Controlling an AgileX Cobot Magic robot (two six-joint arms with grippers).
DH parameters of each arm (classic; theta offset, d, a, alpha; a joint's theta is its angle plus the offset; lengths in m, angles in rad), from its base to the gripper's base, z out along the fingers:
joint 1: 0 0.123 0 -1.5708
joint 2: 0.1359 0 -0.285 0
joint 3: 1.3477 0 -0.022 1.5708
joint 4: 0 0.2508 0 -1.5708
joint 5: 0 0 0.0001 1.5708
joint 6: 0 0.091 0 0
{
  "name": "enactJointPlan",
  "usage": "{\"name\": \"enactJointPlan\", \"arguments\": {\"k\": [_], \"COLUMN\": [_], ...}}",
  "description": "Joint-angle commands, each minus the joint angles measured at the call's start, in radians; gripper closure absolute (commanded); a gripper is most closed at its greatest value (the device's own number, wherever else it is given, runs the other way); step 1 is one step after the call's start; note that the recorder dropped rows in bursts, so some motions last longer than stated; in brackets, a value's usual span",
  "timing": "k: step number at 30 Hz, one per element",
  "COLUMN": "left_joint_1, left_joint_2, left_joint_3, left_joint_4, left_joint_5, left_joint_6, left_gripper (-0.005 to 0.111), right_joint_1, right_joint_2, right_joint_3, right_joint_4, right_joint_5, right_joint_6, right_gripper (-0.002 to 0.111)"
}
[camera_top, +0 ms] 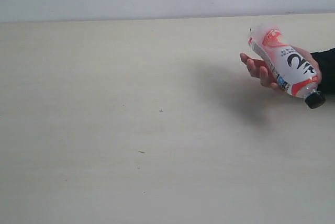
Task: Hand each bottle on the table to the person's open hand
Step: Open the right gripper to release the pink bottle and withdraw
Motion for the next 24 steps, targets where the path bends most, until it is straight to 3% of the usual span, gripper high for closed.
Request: {"name": "enactJointPlan", "arguments": {"k": [1, 6, 10, 24], "left_joint_1": [0.004, 0.004, 0.004, 0.004], "left_joint_2": [-0.007, -0.007, -0.007, -0.007], "left_joint_3": [0.004, 0.004, 0.004, 0.004], "left_joint_4": [-0.007, -0.007, -0.007, -0.007], "left_joint_5": [-0.004, -0.004, -0.004, -0.004], "left_joint_6": [0.001, 0.001, 0.001, 0.001], "left_gripper": [0.107, 0.107, 0.107, 0.107], "right_joint_1": [-0.001, -0.001, -0.001, -0.001], "right_joint_2": [-0.228, -0.489, -0.603, -0.720], "right_joint_3": [0.258, 0.575, 0.710, 0.737], "right_joint_4": [0.088, 0.261, 0.288, 0.337], "right_joint_5": [-0.157, -0.387, -0.474, -0.406], "right_joint_6": [-0.082, -0.219, -0.243, -0.162], "right_gripper": [0.108, 0.108, 0.108, 0.108]}}
